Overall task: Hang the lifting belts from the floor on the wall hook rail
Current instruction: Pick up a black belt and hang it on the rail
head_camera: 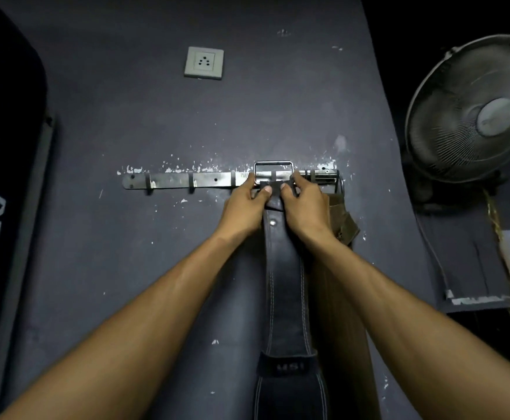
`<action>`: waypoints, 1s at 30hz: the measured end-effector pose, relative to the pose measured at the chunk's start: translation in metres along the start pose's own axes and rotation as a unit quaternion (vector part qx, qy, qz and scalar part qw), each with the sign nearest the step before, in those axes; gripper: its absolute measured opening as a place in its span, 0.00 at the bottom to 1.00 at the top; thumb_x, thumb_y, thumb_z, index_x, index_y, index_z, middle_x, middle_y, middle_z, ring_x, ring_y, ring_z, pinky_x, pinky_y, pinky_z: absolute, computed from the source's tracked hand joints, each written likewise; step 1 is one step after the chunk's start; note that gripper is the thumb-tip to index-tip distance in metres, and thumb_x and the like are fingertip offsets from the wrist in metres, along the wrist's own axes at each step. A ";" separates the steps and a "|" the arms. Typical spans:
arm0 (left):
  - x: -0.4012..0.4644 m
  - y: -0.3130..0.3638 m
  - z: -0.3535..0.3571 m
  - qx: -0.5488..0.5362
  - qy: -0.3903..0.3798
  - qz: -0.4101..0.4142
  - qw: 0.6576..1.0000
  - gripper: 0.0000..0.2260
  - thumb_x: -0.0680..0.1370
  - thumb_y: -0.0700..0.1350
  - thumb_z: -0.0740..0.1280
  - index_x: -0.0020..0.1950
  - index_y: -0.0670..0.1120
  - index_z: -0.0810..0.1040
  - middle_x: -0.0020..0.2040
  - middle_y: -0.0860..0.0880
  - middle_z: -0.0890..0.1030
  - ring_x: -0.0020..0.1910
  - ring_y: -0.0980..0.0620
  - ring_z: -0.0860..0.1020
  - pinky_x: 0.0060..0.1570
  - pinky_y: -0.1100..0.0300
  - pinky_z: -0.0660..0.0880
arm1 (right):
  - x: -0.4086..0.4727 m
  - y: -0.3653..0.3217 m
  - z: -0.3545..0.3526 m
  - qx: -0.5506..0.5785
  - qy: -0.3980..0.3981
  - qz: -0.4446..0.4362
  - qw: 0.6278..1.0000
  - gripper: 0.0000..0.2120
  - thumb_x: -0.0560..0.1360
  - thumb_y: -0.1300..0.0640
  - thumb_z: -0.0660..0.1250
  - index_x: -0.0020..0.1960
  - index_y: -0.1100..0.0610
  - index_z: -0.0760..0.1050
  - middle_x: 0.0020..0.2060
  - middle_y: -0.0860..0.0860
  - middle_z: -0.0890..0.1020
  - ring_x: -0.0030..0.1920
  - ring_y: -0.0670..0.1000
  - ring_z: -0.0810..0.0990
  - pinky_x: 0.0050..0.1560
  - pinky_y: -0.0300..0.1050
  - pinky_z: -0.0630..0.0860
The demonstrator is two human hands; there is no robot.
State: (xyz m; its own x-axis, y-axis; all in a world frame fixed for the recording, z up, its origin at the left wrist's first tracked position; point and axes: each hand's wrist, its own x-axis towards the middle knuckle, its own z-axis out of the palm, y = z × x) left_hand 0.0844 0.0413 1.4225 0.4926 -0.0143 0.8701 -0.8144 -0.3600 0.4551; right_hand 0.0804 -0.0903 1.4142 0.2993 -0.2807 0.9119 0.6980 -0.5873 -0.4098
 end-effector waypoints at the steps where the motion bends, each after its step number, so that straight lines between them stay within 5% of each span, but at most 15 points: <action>1: 0.007 -0.004 0.000 -0.005 -0.005 0.000 1.000 0.17 0.84 0.47 0.65 0.73 0.49 0.73 0.46 0.43 0.81 0.41 0.42 0.79 0.41 0.49 0.81 | 0.006 0.001 0.003 -0.020 -0.016 0.000 1.000 0.21 0.84 0.52 0.63 0.76 0.55 0.74 0.61 0.59 0.86 0.62 0.62 0.83 0.56 0.46 0.76; 3: 0.006 -0.014 0.003 -0.031 0.000 0.004 1.000 0.11 0.84 0.45 0.65 0.66 0.52 0.76 0.45 0.44 0.80 0.42 0.44 0.79 0.40 0.45 0.83 | 0.003 0.006 0.008 -0.057 -0.047 -0.004 0.997 0.23 0.85 0.52 0.61 0.78 0.55 0.70 0.59 0.62 0.85 0.62 0.64 0.82 0.53 0.47 0.75; 7: -0.036 -0.048 0.017 -0.125 0.022 0.008 0.992 0.21 0.84 0.44 0.64 0.78 0.53 0.69 0.66 0.46 0.83 0.64 0.46 0.82 0.66 0.40 0.78 | -0.044 0.032 0.007 0.018 -0.036 -0.044 0.998 0.21 0.85 0.49 0.61 0.77 0.52 0.72 0.60 0.51 0.86 0.60 0.52 0.81 0.53 0.34 0.69; 9: -0.057 -0.058 0.025 -0.154 0.042 0.003 0.987 0.18 0.85 0.45 0.64 0.75 0.52 0.72 0.63 0.44 0.85 0.62 0.44 0.84 0.64 0.39 0.79 | -0.072 0.043 0.009 0.084 -0.008 -0.033 0.996 0.18 0.85 0.48 0.62 0.73 0.50 0.75 0.60 0.42 0.84 0.60 0.43 0.82 0.59 0.34 0.71; 12: -0.081 -0.066 0.041 -0.096 0.056 -0.001 0.994 0.16 0.85 0.49 0.62 0.73 0.49 0.72 0.63 0.44 0.84 0.63 0.42 0.82 0.65 0.44 0.77 | -0.102 0.062 0.018 0.132 -0.006 -0.006 0.991 0.15 0.85 0.48 0.62 0.70 0.50 0.74 0.56 0.36 0.83 0.53 0.29 0.80 0.54 0.29 0.74; 16: -0.110 -0.074 0.062 0.019 0.100 -0.013 0.995 0.16 0.86 0.55 0.58 0.50 0.43 0.74 0.49 0.38 0.84 0.50 0.34 0.80 0.48 0.44 0.76 | -0.112 0.075 0.026 0.093 0.015 0.000 0.996 0.11 0.86 0.51 0.60 0.46 0.51 0.73 0.37 0.43 0.81 0.37 0.35 0.78 0.37 0.37 0.69; 20: -0.111 -0.069 0.062 0.023 0.112 -0.031 0.993 0.18 0.86 0.55 0.58 0.45 0.43 0.72 0.45 0.37 0.83 0.46 0.33 0.80 0.45 0.44 0.76 | -0.111 0.066 0.022 0.063 0.009 0.029 0.998 0.16 0.86 0.49 0.60 0.40 0.50 0.69 0.33 0.44 0.77 0.33 0.35 0.76 0.33 0.35 0.65; 23: -0.123 -0.068 0.057 -0.018 0.079 -0.021 0.996 0.19 0.85 0.55 0.57 0.50 0.41 0.79 0.49 0.40 0.86 0.51 0.37 0.83 0.51 0.46 0.78 | -0.130 0.061 0.009 0.116 -0.044 0.052 0.991 0.13 0.86 0.47 0.60 0.51 0.52 0.79 0.43 0.44 0.84 0.44 0.34 0.81 0.47 0.34 0.76; 26: -0.166 -0.089 0.053 -0.024 -0.045 -0.067 0.996 0.22 0.85 0.57 0.56 0.60 0.42 0.81 0.57 0.43 0.86 0.60 0.44 0.83 0.64 0.45 0.77 | -0.175 0.081 -0.017 0.130 -0.177 0.097 0.971 0.21 0.85 0.40 0.59 0.62 0.53 0.82 0.55 0.48 0.87 0.59 0.45 0.85 0.64 0.48 0.80; 30: -0.221 -0.112 0.058 -0.042 -0.053 -0.109 0.992 0.19 0.87 0.53 0.58 0.51 0.40 0.81 0.48 0.43 0.86 0.50 0.49 0.82 0.58 0.46 0.79 | -0.230 0.105 -0.031 0.117 -0.218 0.115 0.962 0.22 0.86 0.46 0.59 0.53 0.63 0.82 0.49 0.61 0.87 0.53 0.59 0.86 0.60 0.63 0.79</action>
State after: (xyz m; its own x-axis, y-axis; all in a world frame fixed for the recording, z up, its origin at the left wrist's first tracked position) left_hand 0.0844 0.0304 1.1685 0.6861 -0.0433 0.7262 -0.7050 -0.2859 0.6490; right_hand 0.0644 -0.1112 1.1609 0.6724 -0.0086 0.7401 0.6924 -0.3461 -0.6331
